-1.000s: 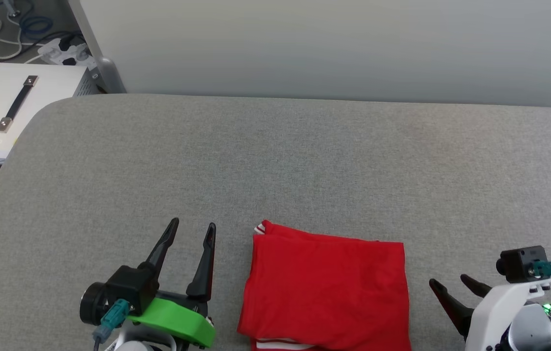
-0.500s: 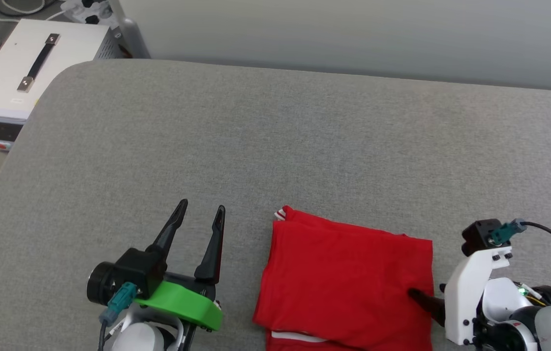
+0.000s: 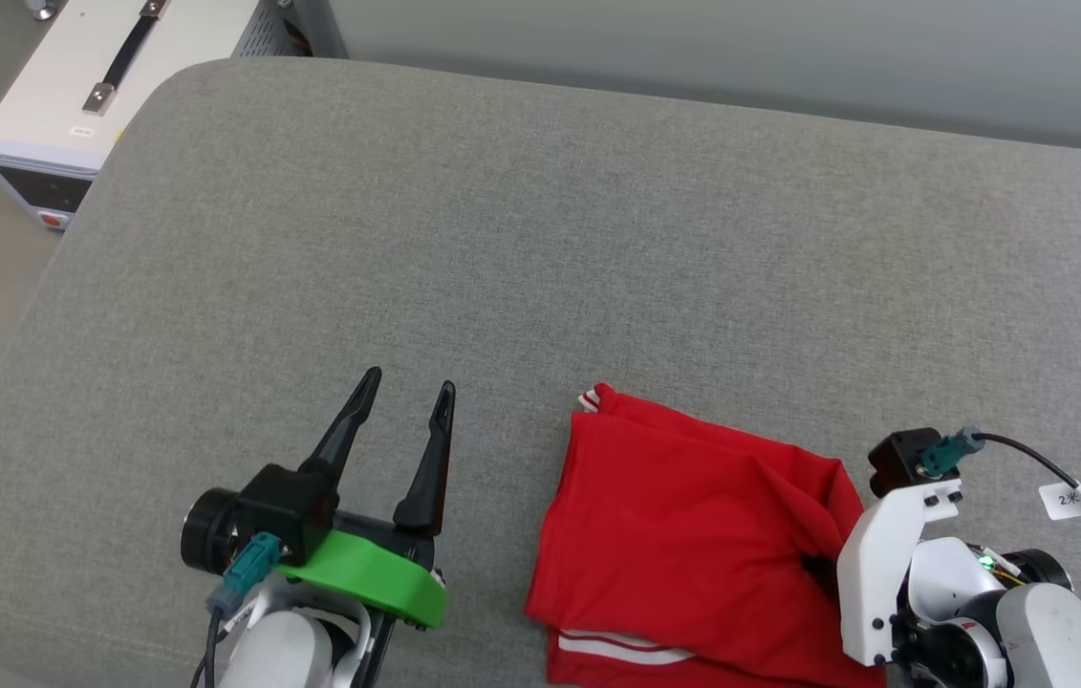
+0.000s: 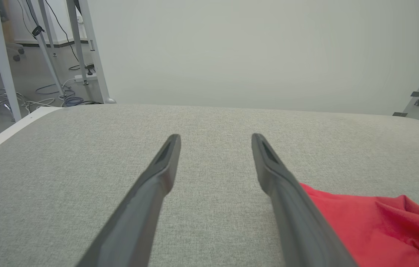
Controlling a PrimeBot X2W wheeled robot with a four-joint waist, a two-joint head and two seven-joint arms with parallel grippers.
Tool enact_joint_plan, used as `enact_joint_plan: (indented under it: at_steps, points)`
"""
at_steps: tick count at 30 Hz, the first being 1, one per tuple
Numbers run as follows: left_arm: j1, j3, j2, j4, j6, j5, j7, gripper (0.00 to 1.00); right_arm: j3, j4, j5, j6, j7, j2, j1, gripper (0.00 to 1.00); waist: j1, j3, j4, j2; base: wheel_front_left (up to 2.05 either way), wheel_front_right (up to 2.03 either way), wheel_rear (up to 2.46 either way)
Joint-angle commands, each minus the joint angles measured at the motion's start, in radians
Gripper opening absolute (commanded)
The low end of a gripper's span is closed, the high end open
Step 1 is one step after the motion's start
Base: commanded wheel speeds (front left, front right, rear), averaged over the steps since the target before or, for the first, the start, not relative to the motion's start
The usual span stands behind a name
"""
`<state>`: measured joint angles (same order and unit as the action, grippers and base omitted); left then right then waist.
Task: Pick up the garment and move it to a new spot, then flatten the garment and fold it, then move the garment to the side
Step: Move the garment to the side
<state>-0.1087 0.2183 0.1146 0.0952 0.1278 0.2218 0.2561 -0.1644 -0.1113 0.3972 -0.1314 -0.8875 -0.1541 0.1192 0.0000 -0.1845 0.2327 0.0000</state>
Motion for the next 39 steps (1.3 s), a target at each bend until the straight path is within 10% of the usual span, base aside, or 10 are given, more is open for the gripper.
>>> enact_joint_plan:
  at_steps: [1, 9, 27, 39]
  points:
    - [-0.013, -0.003, -0.007, 0.005, 0.003, -0.006, 0.006, 1.0, -0.024, -0.038, -0.004, 0.001, 0.015, 0.006, -0.006, 0.0, 0.0, 0.013, -0.012, 0.0, 0.0, 0.0, 0.0]
    - [0.015, 0.004, 0.0, 0.011, 0.003, 0.004, 0.006, 1.0, -0.081, -0.001, 0.008, 0.001, 0.095, -0.082, 0.019, 0.0, 0.0, 0.057, -0.084, 0.0, 0.0, 0.0, 0.0]
    - [-0.015, 0.141, 0.014, 0.023, 0.003, -0.021, 0.006, 1.0, -0.399, 0.172, 0.0, 0.001, 0.151, -0.751, 0.18, 0.0, 0.0, -0.022, -0.422, 0.0, 0.0, 0.0, 0.0]
    - [-0.197, 0.291, 0.05, -0.038, 0.003, -0.02, 0.006, 1.0, -0.328, -0.013, 0.028, 0.001, 0.377, -0.883, 0.287, 0.0, 0.0, -0.224, -0.522, 0.0, 0.0, 0.0, 0.0]
